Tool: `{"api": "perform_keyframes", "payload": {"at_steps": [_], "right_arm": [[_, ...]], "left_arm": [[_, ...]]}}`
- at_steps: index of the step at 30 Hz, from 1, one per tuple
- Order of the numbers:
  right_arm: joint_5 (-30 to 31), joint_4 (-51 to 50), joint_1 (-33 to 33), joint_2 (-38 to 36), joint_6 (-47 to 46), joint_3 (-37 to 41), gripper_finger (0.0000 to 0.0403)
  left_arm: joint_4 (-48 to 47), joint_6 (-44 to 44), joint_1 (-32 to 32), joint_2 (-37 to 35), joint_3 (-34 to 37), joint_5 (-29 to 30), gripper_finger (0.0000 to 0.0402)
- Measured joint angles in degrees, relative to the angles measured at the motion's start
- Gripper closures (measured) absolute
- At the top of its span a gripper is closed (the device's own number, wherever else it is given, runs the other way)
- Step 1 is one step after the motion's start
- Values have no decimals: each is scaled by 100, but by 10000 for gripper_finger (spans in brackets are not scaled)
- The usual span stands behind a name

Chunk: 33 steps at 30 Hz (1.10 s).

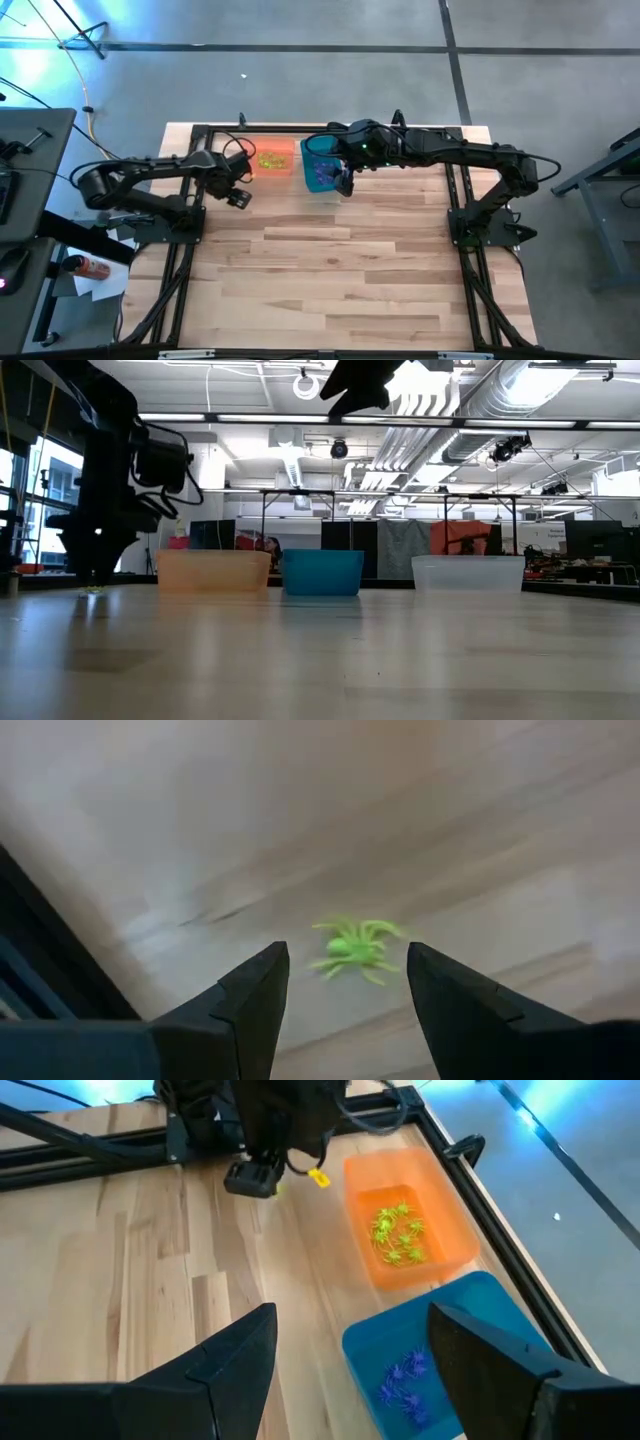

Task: Sort Halloween decoration
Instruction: Put the green spider toy into the orange bin

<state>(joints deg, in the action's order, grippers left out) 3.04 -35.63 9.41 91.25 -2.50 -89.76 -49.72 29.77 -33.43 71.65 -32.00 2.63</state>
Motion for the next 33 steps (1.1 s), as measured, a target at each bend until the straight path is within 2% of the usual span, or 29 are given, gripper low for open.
{"api": "perform_keyframes", "payload": {"at_steps": [8, 13, 18, 22, 28, 33], "right_arm": [[-1, -9, -2, 3, -7, 0, 147], [-1, -14, -2, 3, -4, 0, 147], [-1, -20, -2, 3, -4, 0, 147], [-1, -28, -2, 3, -2, 0, 147], [-3, -30, 2, 3, 119, -2, 147], [-2, 14, 12, -34, 249, -2, 147]], "left_arm": [[134, 153, 2, 611, 3, 41, 248], [268, 112, 9, 682, 10, 25, 272], [306, -50, 25, 631, -41, 11, 334], [418, -174, 13, 415, -164, 232, 394], [166, -232, 15, -270, -658, 130, 399], [155, -1075, 15, -1074, -1347, -8, 400]]}}
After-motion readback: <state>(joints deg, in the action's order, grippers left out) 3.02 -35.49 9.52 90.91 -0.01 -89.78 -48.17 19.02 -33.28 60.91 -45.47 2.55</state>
